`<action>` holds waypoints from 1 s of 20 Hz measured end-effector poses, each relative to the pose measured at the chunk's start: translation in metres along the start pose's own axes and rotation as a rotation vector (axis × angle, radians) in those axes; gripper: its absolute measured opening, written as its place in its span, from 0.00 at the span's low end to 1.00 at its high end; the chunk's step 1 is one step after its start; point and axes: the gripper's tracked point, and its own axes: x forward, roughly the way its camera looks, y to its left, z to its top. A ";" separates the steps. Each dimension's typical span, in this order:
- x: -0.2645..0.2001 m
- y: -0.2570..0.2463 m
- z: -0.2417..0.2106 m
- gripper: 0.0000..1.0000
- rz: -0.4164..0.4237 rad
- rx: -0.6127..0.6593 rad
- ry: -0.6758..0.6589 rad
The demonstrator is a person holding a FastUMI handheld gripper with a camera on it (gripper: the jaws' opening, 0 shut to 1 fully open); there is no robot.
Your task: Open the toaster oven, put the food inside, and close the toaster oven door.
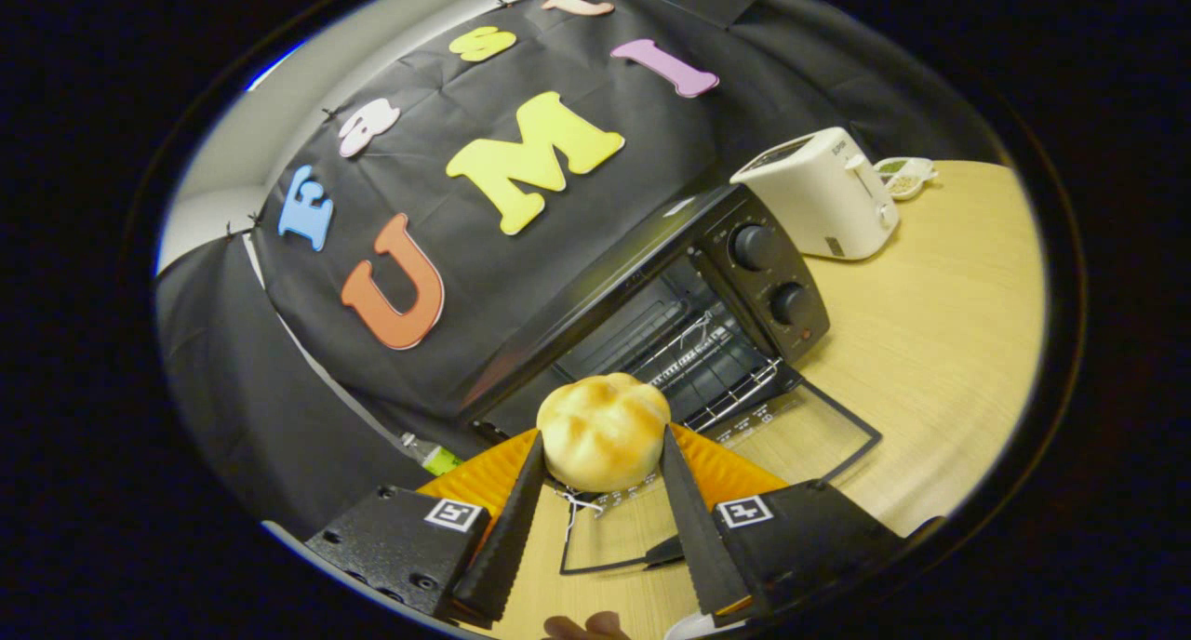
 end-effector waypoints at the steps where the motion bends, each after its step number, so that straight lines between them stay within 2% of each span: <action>1: 0.014 -0.003 0.000 0.77 -0.011 -0.005 0.002; 6: 0.066 -0.004 0.017 0.77 -0.037 -0.089 -0.032; 11: 0.099 0.001 0.021 0.78 -0.064 -0.183 -0.017; 12: 0.102 -0.002 0.023 0.80 -0.079 -0.203 -0.015; 16: 0.097 -0.011 0.026 1.00 -0.104 -0.208 -0.026; 20: 0.065 -0.001 0.016 1.00 -0.076 -0.225 0.018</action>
